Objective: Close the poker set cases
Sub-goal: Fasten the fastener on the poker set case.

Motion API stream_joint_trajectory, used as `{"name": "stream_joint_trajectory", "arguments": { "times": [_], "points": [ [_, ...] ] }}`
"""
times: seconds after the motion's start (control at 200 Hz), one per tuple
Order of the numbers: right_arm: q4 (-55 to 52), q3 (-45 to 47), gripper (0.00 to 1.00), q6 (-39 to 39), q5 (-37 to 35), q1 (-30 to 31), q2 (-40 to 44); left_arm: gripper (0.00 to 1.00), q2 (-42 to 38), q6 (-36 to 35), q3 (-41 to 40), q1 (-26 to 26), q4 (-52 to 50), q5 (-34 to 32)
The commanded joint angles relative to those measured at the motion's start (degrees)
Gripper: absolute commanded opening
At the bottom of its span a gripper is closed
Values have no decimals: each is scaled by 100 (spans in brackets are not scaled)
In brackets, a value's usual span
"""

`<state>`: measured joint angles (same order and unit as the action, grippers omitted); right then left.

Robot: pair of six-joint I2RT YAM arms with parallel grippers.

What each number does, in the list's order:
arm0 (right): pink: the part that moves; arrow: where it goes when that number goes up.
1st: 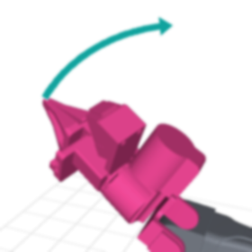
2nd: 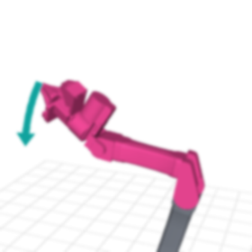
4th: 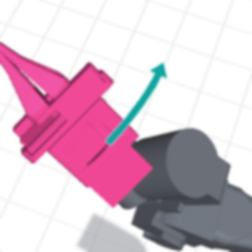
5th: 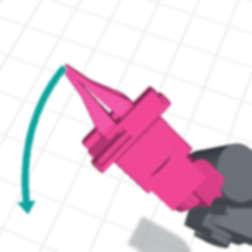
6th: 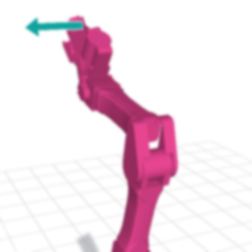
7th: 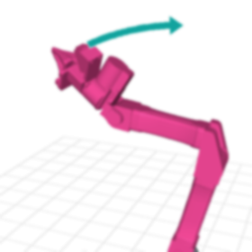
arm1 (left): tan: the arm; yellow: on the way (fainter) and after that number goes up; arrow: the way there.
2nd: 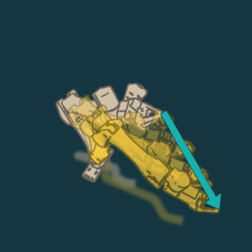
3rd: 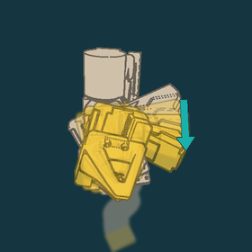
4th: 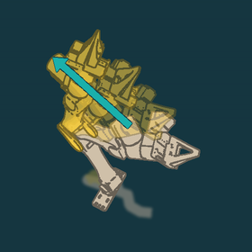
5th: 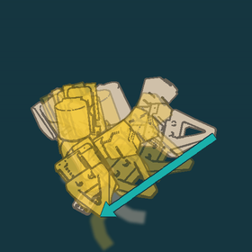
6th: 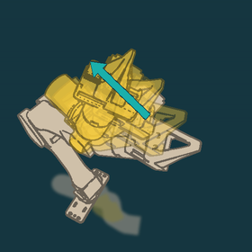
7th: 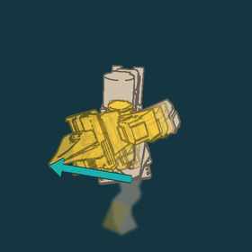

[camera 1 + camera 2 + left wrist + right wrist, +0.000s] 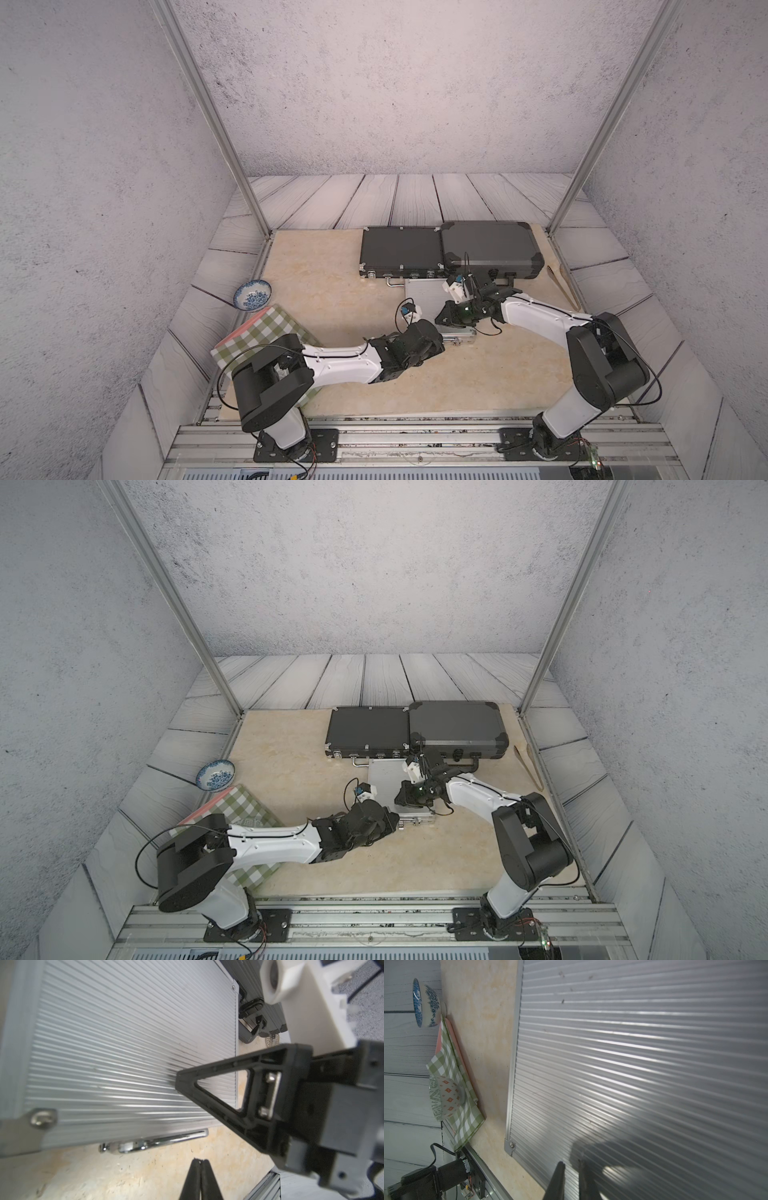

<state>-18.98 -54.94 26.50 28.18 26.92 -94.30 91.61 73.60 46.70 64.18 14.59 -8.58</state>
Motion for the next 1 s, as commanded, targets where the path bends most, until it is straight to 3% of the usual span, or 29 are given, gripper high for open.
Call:
{"name": "stream_joint_trajectory", "arguments": {
  "times": [0.0, 0.315, 0.545, 0.996],
  "points": [
    [-1219, 502, 17, 4, -700, 55, -614, 7, 134, -277, 146, 137, -307, -62],
    [-1258, 515, 17, -22, -729, 42, -585, 0, 856, -535, 549, 211, -336, 16],
    [-1242, 546, 17, -31, -718, 19, -564, 0, 1263, -542, 751, 203, -355, -54],
    [-1231, 572, 17, -62, -698, -16, -594, 0, 1374, -505, 707, 137, -500, -312]
  ]
}}
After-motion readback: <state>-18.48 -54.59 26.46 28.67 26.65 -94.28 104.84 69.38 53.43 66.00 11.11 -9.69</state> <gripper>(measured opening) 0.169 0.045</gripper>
